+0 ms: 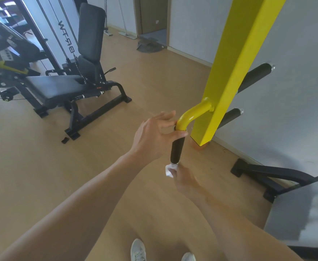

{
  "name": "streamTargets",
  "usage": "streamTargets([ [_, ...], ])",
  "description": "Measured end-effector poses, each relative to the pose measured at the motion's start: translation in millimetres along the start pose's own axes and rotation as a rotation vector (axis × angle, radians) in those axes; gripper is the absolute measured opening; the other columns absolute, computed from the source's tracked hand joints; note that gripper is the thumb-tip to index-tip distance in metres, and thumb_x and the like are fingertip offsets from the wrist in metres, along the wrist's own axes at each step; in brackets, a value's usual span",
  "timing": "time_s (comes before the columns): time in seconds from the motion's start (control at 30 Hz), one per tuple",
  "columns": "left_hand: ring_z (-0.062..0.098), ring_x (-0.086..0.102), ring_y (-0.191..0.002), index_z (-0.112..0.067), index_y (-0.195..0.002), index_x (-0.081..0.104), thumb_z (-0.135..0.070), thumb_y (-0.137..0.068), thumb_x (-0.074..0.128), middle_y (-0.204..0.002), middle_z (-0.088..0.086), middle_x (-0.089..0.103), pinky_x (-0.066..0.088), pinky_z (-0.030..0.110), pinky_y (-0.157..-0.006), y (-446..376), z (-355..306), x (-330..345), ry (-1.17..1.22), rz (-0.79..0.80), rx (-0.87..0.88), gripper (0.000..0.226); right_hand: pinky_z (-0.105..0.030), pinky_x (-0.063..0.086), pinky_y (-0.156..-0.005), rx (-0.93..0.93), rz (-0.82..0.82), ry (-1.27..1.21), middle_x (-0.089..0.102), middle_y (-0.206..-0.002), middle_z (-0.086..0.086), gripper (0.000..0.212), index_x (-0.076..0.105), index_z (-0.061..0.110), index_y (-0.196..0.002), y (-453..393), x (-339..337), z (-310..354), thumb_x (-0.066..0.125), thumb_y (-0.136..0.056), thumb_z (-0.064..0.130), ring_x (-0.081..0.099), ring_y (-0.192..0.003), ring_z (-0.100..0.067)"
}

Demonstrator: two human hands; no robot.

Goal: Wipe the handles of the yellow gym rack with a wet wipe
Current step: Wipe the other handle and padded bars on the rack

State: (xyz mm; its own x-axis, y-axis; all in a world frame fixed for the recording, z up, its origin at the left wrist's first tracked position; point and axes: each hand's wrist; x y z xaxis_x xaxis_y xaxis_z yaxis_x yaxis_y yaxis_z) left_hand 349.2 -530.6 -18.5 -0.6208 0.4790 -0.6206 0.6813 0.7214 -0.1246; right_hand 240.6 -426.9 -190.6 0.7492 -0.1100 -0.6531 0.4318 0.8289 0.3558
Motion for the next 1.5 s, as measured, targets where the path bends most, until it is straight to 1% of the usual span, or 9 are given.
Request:
streamTargets([
  [0.13, -0.003, 0.044, -0.136, -0.04, -0.123, 0.068, -0.054, -0.081, 0.074, -0.148, -0.02, 0.049, 0.035, 0.023, -0.109, 2.8, 18.6, -19.0, 0.091, 0.079, -0.062, 0.046, -0.024, 0.054, -0.065, 0.035, 0.089, -0.263, 0.073, -0.082, 0.0, 0.026, 0.072, 0.024, -0.096, 5.0, 19.0, 33.8, 0.058, -0.093, 0.046, 0.07, -0.074, -0.015],
  [0.27, -0.008, 0.062, -0.098, -0.034, -0.125, 0.067, -0.045, -0.093, 0.064, -0.123, -0.019, 0.066, 0.042, 0.003, -0.083, 5.0, 63.6, -57.4, 0.234, -0.056, -0.234, 0.034, -0.019, 0.042, -0.056, -0.018, -0.054, -0.632, 0.061, -0.067, 0.002, 0.017, 0.07, 0.014, -0.083, 2.8, 14.2, 97.3, 0.078, -0.085, 0.028, 0.055, -0.061, -0.009],
  [0.33, -0.011, 0.061, -0.098, -0.033, -0.117, 0.071, -0.045, -0.093, 0.064, -0.115, -0.019, 0.071, 0.045, 0.01, -0.087, 6.7, 87.6, -72.9, 0.316, -0.078, -0.334, 0.028, -0.021, 0.051, -0.063, -0.06, -0.066, -0.857, 0.074, -0.081, -0.001, 0.022, 0.067, 0.015, -0.095, -1.5, 9.6, 126.4, 0.082, -0.081, 0.02, 0.067, -0.071, -0.01],
  [0.53, 0.02, 0.071, -0.091, -0.019, -0.101, 0.076, -0.069, -0.083, 0.061, -0.09, 0.003, 0.075, 0.057, 0.035, -0.087, -14.2, 133.6, -93.4, 0.525, 0.06, -0.459, 0.056, -0.042, 0.057, -0.088, -0.036, -0.192, -0.967, 0.077, -0.097, -0.009, 0.024, 0.075, 0.012, -0.096, -32.5, 13.4, 175.9, 0.077, -0.085, 0.032, 0.072, -0.092, -0.027],
  [0.73, 0.033, 0.071, -0.096, -0.015, -0.089, 0.077, -0.051, -0.083, 0.072, -0.091, 0.008, 0.077, 0.055, 0.051, -0.091, -78.6, 150.5, -95.1, 0.502, 0.039, -0.401, 0.038, -0.035, 0.055, -0.078, -0.021, -0.232, -1.093, 0.074, -0.107, -0.013, 0.042, 0.074, 0.01, -0.107, -75.9, 3.7, 199.7, 0.046, -0.103, 0.041, 0.068, -0.097, -0.024],
  [0.9, 0.016, 0.066, -0.078, -0.015, -0.088, 0.075, -0.057, -0.08, 0.071, -0.09, 0.007, 0.076, 0.055, 0.043, -0.079, -154.2, 161.0, -87.1, 0.402, 0.125, -0.355, 0.043, -0.037, 0.049, -0.076, 0.04, -0.266, -1.455, 0.072, -0.107, -0.008, 0.055, 0.067, 0.01, -0.116, -123.1, -13.7, 209.6, 0.043, -0.098, 0.057, 0.065, -0.097, -0.022],
  [1.1, 0.023, 0.069, -0.078, -0.02, -0.084, 0.077, -0.063, -0.081, 0.066, -0.085, 0.005, 0.076, 0.053, 0.047, -0.077, -246.3, 148.8, -76.9, 0.35, 0.357, -0.26, 0.044, -0.031, 0.055, -0.075, 0.12, -0.62, -1.478, 0.076, -0.103, -0.004, 0.023, 0.074, 0.012, -0.107, -170.0, -42.4, 223.6, 0.064, -0.095, 0.028, 0.071, -0.1, -0.022],
  [1.37, 0.002, 0.056, -0.056, -0.018, -0.072, 0.072, -0.035, -0.089, 0.072, -0.063, -0.011, 0.065, 0.041, 0.016, -0.055, -331.5, 114.0, -18.2, 0.443, 0.629, -0.1, 0.024, -0.03, 0.056, -0.074, 0.212, -1.02, -1.466, 0.077, -0.101, 0.0, 0.028, 0.074, 0.016, -0.107, -202.8, -86.2, 222.9, 0.059, -0.097, 0.037, 0.073, -0.096, -0.015],
  [1.5, 0.005, 0.064, -0.065, -0.004, -0.088, 0.075, -0.022, -0.089, 0.072, -0.077, 0.008, 0.071, 0.051, 0.02, -0.064, -365.0, 79.2, 27.6, 0.505, 0.81, 0.029, 0.019, -0.032, 0.059, -0.076, 0.298, -1.29, -1.485, 0.074, -0.097, -0.006, 0.029, 0.074, 0.01, -0.102, -213.2, -115.0, 204.1, 0.061, -0.097, 0.036, 0.071, -0.09, -0.017],
])
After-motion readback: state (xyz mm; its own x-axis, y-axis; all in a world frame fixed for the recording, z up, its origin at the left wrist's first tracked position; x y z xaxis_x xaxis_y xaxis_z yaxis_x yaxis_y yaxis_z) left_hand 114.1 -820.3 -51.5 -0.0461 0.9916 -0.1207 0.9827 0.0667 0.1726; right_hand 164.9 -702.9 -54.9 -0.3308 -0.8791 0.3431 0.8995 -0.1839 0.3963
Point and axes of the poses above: each hand's wrist, its own y-axis away from the middle knuckle, its own x-axis out of the palm, z = x × y
